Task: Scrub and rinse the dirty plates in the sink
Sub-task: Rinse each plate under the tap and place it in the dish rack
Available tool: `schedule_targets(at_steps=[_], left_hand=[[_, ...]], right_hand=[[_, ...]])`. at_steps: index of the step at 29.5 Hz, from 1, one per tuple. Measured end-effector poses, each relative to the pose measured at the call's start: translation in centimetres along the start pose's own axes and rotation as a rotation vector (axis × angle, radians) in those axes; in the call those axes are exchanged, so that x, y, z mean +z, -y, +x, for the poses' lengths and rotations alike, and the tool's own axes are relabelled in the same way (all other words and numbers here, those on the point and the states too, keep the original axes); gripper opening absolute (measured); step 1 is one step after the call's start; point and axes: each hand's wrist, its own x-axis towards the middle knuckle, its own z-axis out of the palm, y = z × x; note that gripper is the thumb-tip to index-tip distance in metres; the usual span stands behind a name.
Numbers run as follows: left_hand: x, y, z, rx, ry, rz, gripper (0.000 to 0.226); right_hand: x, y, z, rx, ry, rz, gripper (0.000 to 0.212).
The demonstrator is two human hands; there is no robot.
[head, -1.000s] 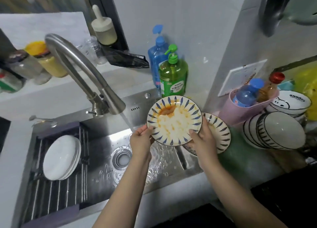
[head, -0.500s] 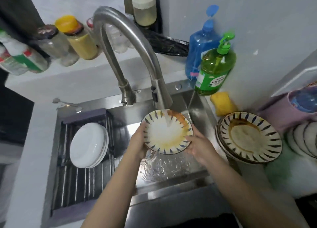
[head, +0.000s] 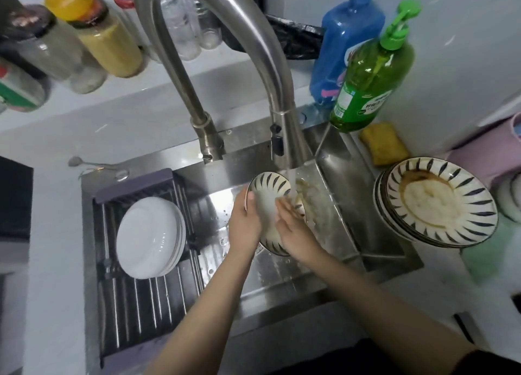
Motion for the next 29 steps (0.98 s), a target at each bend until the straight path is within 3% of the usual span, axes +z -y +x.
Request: schedule_targets(at_steps=[3,5,7,11,13,16,18,21,25,27,29], left_hand=[[0.6,0.7,0.1,-0.065,0.022,-0.023,0.046],[0.9,0.8,0.2,-0.095,0.024,-0.060,0.053],[1.0,1.1,0.5,-0.143,0.021,-0.110,0.042],[0.0,1.9,1.3,-0.279,0.045,-0.372,0.036],[-0.1,2.0,1.2,-0.319,0.047,-0.397,0.035],[0.6,2.0,0.0,-0.344,0.112,-0.410,0.038],[1.5,1.7,-0.9,-0.359,0.170,-0.400,0.045],[2.0,1.4,-1.0,-0.360,0.212,-0.434,0.044],[1.2,2.4,0.8,-0.361,0.144,-0.419,0.043],[1.2,2.7,0.7,-0.369,0.136,-0.420,0.046],[1.6,2.3,0.1,-0.377,0.154,-0.415,0.045]], right_hand=[[0.7,0.8,2.3,0.123,-0.010,0.002,0.053],[0.9,1.3,2.9,0.102,0.011,-0.171,0.053],[1.0,1.9,2.3,-0.071,0.129,-0.343,0.053],[-1.7,0.8,-1.4,-0.312,0.429,-0.388,0.048],[-4.2,-1.5,-2.5,-0.323,0.338,-0.602,0.060],[-5.7,-3.4,-0.9,-0.167,0.150,-0.835,0.098],[-4.5,-2.1,0.8,-0.101,0.138,-0.776,0.085],[-2.6,1.0,1.0,-0.200,0.256,-0.643,0.054],[-4.2,-0.1,-1.6,-0.359,0.474,-0.554,0.048],[-5.1,-1.4,-2.2,-0.350,0.373,-0.671,0.063],[-5.0,-1.6,-1.7,-0.193,0.206,-0.768,0.070]])
